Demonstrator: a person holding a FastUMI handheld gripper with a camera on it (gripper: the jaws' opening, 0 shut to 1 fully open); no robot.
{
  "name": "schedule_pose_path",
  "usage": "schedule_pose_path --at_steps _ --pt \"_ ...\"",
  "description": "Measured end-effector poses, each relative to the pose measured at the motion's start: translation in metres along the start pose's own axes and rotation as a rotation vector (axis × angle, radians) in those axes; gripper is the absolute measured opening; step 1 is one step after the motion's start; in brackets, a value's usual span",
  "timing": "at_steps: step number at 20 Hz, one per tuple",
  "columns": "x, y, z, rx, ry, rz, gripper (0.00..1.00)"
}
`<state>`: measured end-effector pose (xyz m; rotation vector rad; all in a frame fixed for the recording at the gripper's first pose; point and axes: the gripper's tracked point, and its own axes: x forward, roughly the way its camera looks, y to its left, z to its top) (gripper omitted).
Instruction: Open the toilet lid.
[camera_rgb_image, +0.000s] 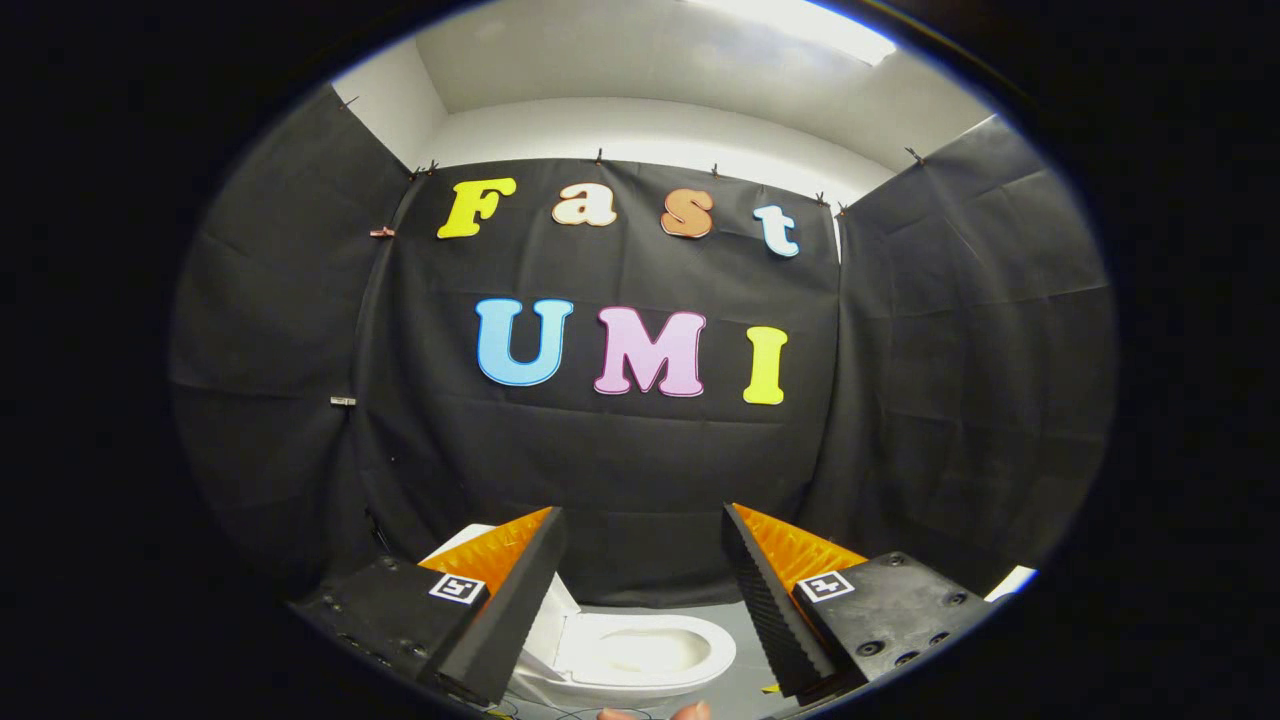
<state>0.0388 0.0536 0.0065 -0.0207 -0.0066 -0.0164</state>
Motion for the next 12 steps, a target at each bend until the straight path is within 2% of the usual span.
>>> schedule_pose_path --at_steps 12 --pt "0.0 0.0057 0.0011 -0.004 -0.002 0.007 0.98"
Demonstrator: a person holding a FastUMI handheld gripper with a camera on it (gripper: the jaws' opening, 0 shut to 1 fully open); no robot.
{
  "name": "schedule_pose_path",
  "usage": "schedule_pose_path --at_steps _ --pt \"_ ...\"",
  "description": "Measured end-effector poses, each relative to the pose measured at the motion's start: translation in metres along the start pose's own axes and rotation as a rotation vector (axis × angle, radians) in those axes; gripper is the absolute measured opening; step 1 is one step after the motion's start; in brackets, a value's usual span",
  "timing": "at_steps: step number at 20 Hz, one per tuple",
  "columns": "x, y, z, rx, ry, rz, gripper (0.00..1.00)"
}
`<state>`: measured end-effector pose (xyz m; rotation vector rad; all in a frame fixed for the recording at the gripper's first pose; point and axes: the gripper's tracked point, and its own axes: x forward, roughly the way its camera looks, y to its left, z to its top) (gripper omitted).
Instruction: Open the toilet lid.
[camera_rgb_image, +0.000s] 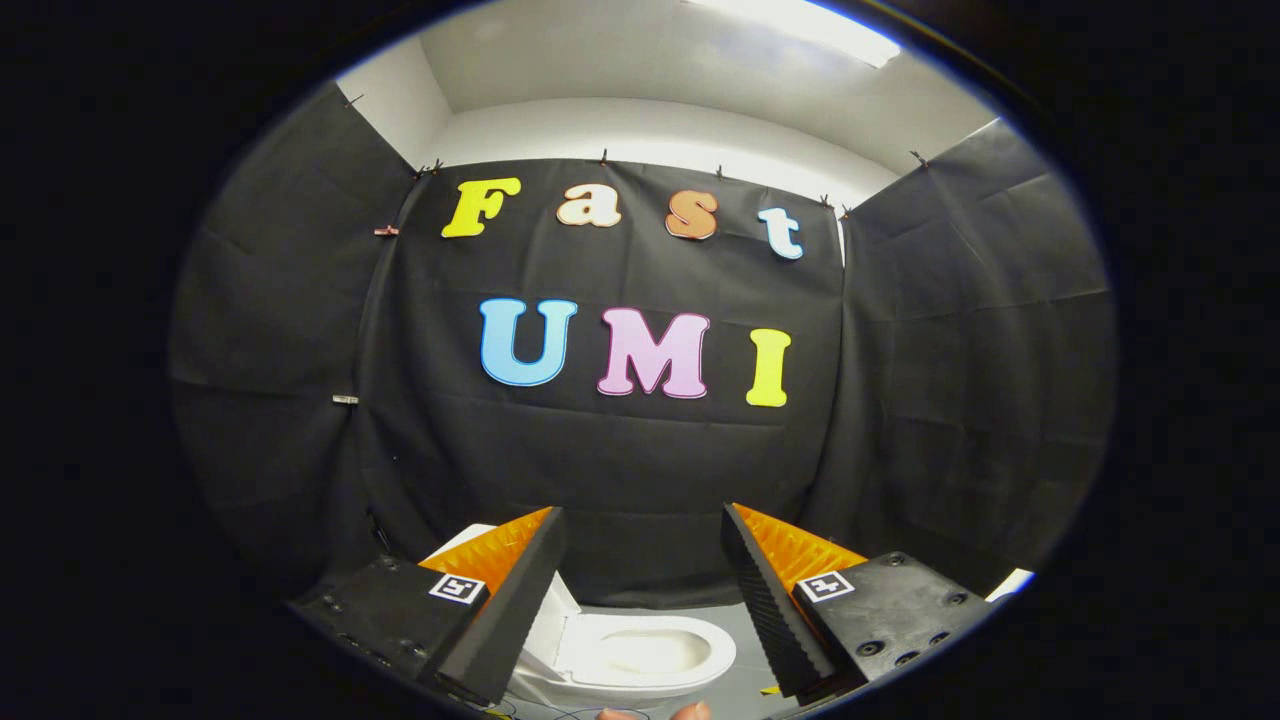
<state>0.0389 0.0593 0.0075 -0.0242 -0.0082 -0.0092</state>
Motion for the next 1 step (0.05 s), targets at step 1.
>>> schedule_pose_path --at_steps 1 --pt "0.0 -0.0001 0.0005 -0.002 -0.002 -0.001 0.97"
